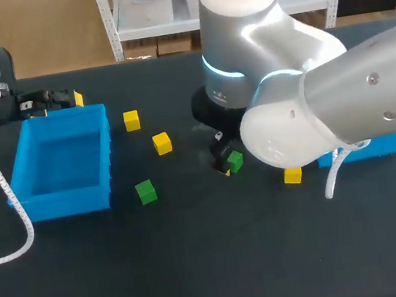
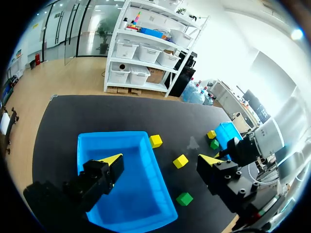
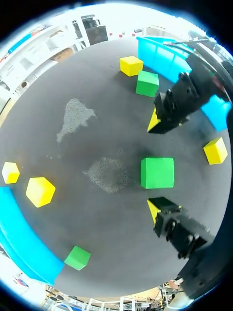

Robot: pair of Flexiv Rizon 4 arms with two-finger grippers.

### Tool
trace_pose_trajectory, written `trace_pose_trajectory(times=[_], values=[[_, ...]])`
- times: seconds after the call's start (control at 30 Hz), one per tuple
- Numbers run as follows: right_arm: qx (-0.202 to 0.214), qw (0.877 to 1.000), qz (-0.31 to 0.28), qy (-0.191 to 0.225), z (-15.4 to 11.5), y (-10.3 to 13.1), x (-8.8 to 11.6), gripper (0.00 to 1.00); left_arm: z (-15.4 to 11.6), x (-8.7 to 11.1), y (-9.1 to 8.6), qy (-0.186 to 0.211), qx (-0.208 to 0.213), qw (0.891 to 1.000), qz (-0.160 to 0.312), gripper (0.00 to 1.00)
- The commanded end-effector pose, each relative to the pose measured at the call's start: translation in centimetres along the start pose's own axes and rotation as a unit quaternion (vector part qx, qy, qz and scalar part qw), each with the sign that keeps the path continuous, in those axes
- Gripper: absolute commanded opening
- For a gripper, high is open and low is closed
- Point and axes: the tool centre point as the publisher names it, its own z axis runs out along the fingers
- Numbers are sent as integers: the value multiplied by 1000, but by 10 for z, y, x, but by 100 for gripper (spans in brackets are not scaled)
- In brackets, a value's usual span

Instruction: Put the green cubes in the right bin and the yellow cubes in the left bin.

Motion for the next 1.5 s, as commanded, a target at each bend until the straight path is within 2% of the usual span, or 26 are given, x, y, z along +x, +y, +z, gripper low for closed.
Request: trace_pose_trajectory(times=[0.03, 0.1, 0.37, 0.83, 1.03, 1.5], values=[[8, 1000, -2, 4, 3, 1, 1, 11, 0, 2, 2, -3, 6, 1000, 1, 100], [8, 1000, -2, 5, 5, 1, 2, 0, 0, 2, 2, -3, 6, 1000, 1, 100], [16, 1000, 2, 5, 4, -3, 0, 0, 0, 2, 2, -3, 6, 1000, 1, 100], [33, 997, 55, -49, -39, -39, -7, 0, 0, 2, 2, -3, 6, 1000, 1, 100], [45, 991, 105, -72, -57, -66, -1, 0, 0, 2, 2, -3, 6, 1000, 1, 100], [80, 966, 225, -103, -88, -139, 41, 0, 0, 2, 2, -3, 6, 1000, 1, 100]])
